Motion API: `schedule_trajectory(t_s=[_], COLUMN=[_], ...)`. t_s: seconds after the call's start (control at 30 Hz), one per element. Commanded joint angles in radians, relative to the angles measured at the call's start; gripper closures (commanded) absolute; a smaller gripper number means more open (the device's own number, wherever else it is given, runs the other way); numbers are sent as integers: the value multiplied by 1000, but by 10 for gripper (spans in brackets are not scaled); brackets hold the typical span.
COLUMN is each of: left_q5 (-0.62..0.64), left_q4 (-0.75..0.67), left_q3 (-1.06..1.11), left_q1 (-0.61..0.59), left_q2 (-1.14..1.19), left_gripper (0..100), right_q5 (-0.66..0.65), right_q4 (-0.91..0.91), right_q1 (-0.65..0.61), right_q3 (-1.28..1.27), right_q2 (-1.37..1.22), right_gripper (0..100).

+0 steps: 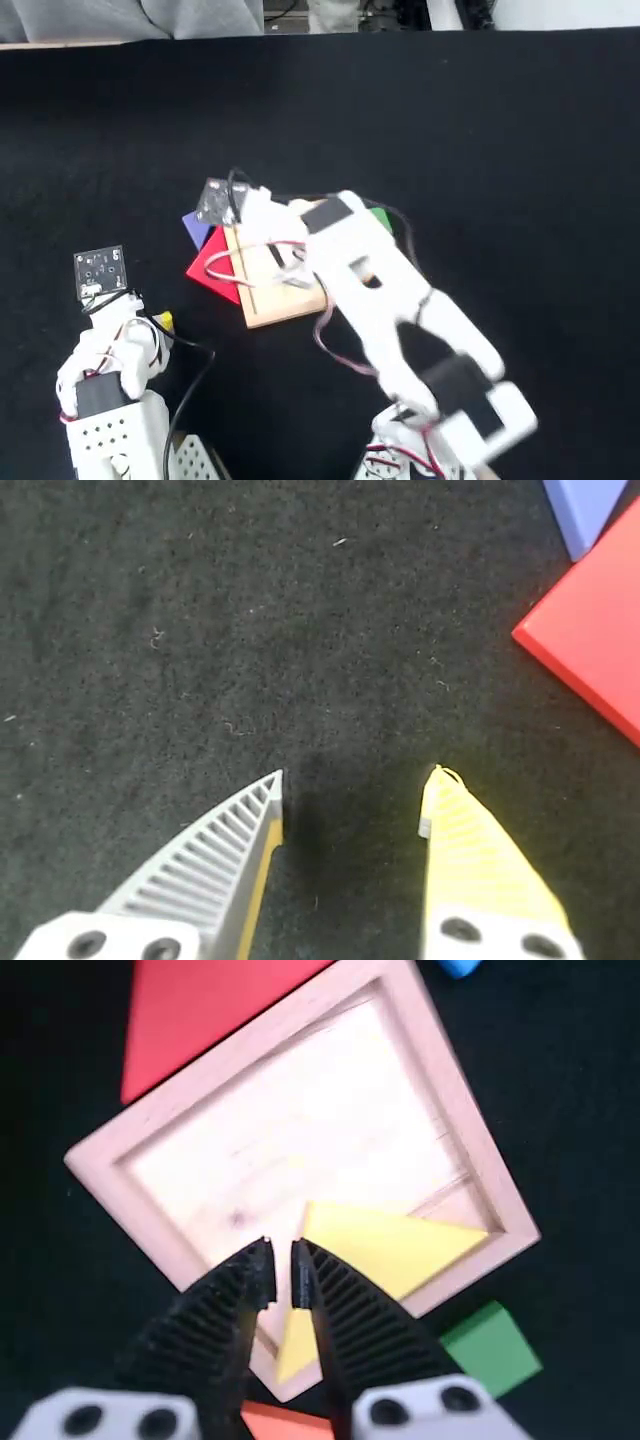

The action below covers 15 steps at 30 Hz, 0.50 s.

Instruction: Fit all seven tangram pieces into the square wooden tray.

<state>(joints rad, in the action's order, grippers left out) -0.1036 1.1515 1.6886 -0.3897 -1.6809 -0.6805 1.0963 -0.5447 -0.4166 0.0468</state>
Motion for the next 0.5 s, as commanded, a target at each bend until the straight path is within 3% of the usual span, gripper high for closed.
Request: schedule_trajectory(t_s=[0.0,0.23,0.47], left_q5=[-2,-2,-2], left_q4=[-3,-3,2], left_q3=[8,8,8], left_q1=[-12,-12,-13], left_q2=[-3,-3,-3], left_gripper=[773,773,773], right_q5=[29,114,43], right_q4=[61,-60,-72], right_q1=[26,210,319], right_q3=[143,71,-47], right_q2=[7,36,-21], right_gripper=[969,971,987])
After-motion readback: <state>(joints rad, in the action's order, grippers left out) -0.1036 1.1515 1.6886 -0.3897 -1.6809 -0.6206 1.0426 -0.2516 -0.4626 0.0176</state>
